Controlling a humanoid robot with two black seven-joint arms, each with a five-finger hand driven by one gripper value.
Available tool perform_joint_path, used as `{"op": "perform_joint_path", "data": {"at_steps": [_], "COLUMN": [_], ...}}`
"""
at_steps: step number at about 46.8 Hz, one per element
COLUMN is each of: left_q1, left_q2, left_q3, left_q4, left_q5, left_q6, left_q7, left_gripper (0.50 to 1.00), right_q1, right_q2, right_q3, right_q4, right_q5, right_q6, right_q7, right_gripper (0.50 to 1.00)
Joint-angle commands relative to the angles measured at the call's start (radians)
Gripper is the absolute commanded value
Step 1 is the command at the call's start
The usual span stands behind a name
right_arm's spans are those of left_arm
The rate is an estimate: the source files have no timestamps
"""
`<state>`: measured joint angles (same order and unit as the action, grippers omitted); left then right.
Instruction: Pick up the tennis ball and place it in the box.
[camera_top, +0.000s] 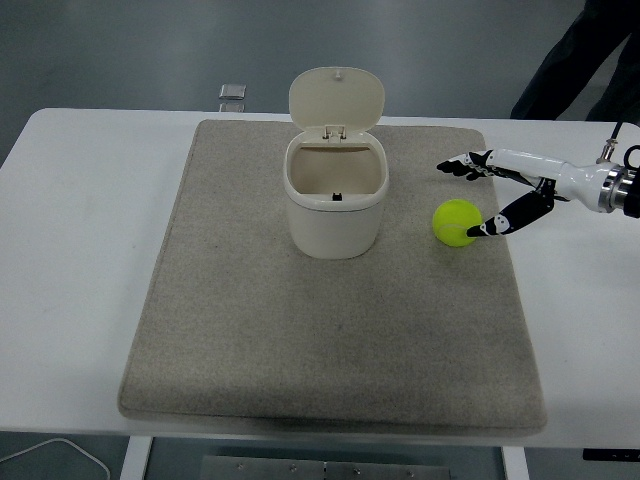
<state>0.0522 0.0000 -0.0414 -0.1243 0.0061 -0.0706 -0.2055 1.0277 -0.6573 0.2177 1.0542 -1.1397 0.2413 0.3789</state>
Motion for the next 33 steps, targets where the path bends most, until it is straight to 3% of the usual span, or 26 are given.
{"op": "perform_joint_path", "data": {"at_steps": [1,28,33], "left_q1": [0.000,0.000,0.000], "left_q2": [0.000,0.000,0.000], "left_q3": [0.000,0.000,0.000], "left_q4": [0.000,0.000,0.000], "left_q5": [0.000,0.000,0.000], "left_q6": [0.000,0.000,0.000], "left_q7": [0.000,0.000,0.000], "left_gripper": [0.992,0.992,0.992], "right_q1": [-0.018,-0.064,-0.064], "right_q2": [0.011,0.073,0.090], "right_q3": [-0.001,0.000,0.000], "right_q4": [-0.006,-0.048,-0.060], "right_q5": [-0.034,-0.120,-0.126], "right_q6": [-0.036,-0.114,-0.114], "right_q7": [-0.002,-0.002,-0.002], "right_gripper": [0.932,0.911,0.856]}}
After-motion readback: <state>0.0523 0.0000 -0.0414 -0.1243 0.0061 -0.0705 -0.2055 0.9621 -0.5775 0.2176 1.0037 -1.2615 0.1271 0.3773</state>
